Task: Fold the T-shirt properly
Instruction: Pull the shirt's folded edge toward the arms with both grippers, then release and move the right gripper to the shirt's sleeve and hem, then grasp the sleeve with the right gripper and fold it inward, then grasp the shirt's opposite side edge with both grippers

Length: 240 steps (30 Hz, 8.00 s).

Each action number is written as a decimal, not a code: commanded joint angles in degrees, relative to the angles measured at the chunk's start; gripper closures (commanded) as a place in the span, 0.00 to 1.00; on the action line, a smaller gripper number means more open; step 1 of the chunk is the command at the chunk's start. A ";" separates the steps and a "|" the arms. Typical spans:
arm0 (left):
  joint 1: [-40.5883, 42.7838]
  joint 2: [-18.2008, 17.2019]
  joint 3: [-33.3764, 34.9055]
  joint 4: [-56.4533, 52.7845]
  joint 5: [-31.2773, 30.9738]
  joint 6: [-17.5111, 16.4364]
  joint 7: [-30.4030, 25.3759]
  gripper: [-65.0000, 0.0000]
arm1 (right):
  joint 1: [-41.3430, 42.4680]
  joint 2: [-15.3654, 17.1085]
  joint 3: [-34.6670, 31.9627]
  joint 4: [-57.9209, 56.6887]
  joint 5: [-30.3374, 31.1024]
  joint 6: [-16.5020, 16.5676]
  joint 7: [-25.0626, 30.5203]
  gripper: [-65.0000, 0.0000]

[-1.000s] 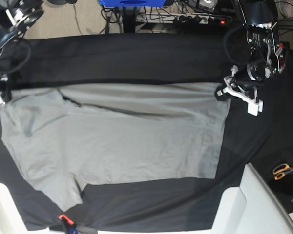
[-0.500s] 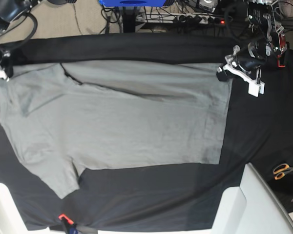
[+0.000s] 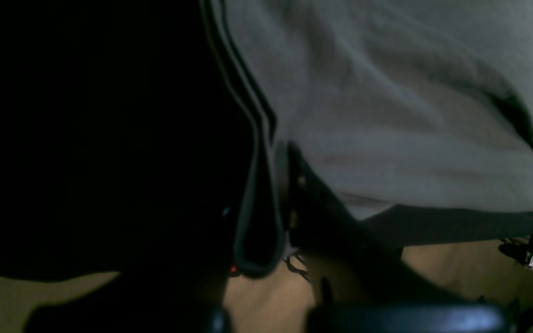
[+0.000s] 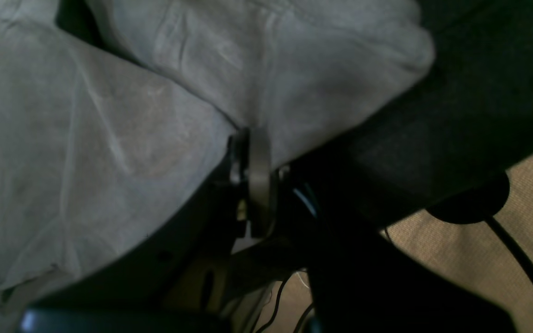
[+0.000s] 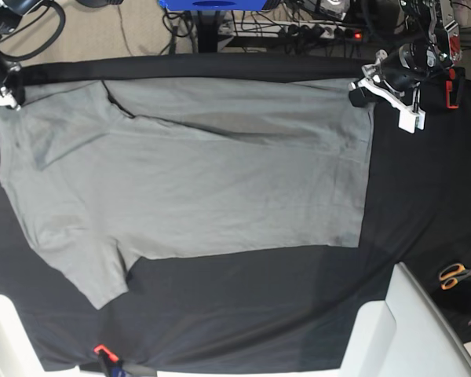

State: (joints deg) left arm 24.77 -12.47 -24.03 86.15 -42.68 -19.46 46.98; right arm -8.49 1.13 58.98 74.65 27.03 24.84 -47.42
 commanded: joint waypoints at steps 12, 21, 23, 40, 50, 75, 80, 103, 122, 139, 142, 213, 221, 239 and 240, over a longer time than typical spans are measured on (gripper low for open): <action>1.91 -0.76 -0.54 1.10 -0.45 -0.10 -0.70 1.00 | -1.93 0.94 0.05 1.52 0.71 0.17 0.87 0.99; 2.35 -0.67 -3.53 1.02 -0.45 -0.10 -0.70 1.00 | -1.93 0.94 -0.12 1.35 0.71 0.17 1.13 0.99; 2.35 -0.67 -3.53 0.93 -0.45 -0.10 -0.70 1.00 | -1.84 0.94 -0.12 1.17 0.71 0.17 0.96 0.99; 2.70 0.65 -8.89 0.40 6.68 0.17 -0.52 0.41 | -4.04 -3.02 0.23 11.46 0.71 0.08 1.05 0.45; -0.12 -3.66 -24.10 0.75 6.85 0.17 -0.26 0.28 | -0.96 -0.55 5.15 15.68 -1.22 -0.71 0.96 0.45; -5.83 -7.71 -17.59 1.81 1.14 -12.14 -0.52 0.30 | 19.96 16.94 -13.22 -20.89 -3.77 11.60 14.58 0.45; -5.57 -8.23 -17.59 3.04 1.14 -12.14 -0.52 0.30 | 28.32 23.09 -27.11 -38.74 -3.77 11.16 30.06 0.45; -4.95 -7.97 -17.86 2.51 1.14 -12.14 -0.52 0.30 | 33.94 22.48 -51.46 -59.31 -3.69 -0.01 48.61 0.45; -4.95 -7.88 -17.51 2.51 1.14 -12.14 -0.43 0.30 | 30.69 22.13 -50.94 -49.91 -3.25 -0.01 44.03 1.00; -5.48 -7.88 -17.51 2.51 1.14 -12.05 -0.26 0.30 | 16.18 16.06 -34.23 -14.56 -3.42 -0.09 17.92 1.00; -5.48 -7.88 -17.51 2.51 1.14 -12.05 -0.26 0.30 | 13.28 14.30 -31.68 -8.67 -3.60 -0.09 13.97 1.00; -30.01 -5.95 -9.16 -15.95 23.38 -12.05 -0.70 0.30 | 31.13 12.37 -41.53 -45.07 -9.58 0.35 29.44 0.84; -38.27 -5.95 -0.19 -28.87 27.69 -11.88 -8.87 0.28 | 31.30 12.46 -41.62 -42.87 -9.49 0.35 29.44 0.99; -50.66 -5.51 -0.10 -54.11 28.04 -6.16 -21.62 0.30 | 31.57 12.54 -41.79 -42.87 -9.66 0.35 29.44 1.00; -50.66 -5.33 0.95 -54.11 28.04 -6.16 -21.53 0.30 | 31.74 12.54 -41.79 -42.87 -9.66 0.35 29.44 1.00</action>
State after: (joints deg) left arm -24.71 -17.30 -23.00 31.48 -14.37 -25.47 25.80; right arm 21.91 13.15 17.34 31.14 17.52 24.82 -17.61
